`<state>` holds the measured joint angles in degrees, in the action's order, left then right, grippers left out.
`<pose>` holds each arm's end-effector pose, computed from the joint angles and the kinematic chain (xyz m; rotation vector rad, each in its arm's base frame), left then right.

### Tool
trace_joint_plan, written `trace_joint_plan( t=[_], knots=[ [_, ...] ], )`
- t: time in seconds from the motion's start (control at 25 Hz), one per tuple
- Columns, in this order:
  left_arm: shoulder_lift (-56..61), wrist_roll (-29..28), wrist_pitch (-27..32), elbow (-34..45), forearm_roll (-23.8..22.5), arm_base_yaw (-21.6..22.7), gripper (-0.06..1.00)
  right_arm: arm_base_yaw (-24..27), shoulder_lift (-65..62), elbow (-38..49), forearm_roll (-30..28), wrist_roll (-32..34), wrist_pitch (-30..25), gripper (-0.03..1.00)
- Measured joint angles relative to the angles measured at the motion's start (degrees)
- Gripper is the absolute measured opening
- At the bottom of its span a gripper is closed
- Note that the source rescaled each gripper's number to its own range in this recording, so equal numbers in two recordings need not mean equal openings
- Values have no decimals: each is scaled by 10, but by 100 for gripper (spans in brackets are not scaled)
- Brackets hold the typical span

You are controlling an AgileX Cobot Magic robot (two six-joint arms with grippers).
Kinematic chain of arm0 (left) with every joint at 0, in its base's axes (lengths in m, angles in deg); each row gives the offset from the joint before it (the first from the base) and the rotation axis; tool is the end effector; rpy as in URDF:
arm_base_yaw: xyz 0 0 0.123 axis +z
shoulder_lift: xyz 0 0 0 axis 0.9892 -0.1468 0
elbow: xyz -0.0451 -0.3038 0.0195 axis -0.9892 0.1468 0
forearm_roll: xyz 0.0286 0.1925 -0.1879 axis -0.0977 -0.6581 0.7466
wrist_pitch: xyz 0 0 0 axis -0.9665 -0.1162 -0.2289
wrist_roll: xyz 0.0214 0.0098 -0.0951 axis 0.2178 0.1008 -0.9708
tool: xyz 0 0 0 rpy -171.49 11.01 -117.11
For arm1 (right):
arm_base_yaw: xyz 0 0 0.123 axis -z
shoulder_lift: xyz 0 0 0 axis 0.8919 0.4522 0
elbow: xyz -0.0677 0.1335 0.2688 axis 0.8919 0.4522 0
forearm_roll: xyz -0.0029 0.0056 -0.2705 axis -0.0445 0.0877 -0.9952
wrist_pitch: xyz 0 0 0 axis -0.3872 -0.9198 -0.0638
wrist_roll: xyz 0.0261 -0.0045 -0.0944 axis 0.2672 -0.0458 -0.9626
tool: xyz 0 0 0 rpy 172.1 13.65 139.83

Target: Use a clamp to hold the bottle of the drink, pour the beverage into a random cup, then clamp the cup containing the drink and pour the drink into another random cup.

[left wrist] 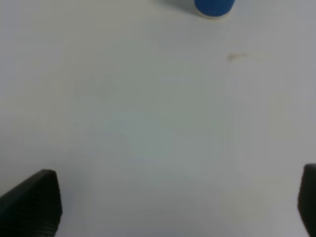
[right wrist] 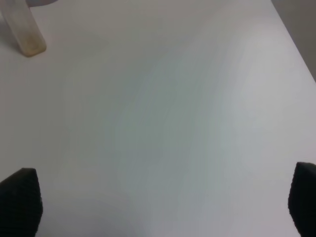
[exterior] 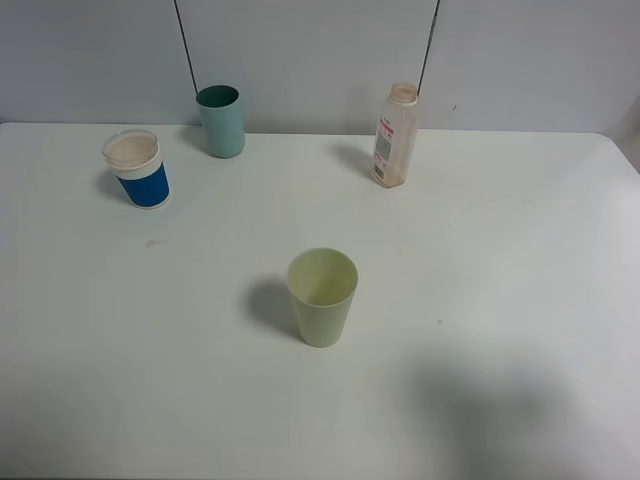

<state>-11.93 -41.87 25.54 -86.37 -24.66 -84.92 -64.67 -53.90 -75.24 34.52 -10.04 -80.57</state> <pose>0.0171 0.0057 0.2865 -0.0591 2.1791 -0.0014 -0.0047 -0.0091 0.2814 0.0816 2.0443 -0.0427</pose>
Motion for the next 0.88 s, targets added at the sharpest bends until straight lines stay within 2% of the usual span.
trace_joint_plan(
  t=[0.88],
  knots=[
    [2, 1, -7, 5, 4, 0, 92, 0, 0, 0, 0, 0, 0, 100]
  ],
)
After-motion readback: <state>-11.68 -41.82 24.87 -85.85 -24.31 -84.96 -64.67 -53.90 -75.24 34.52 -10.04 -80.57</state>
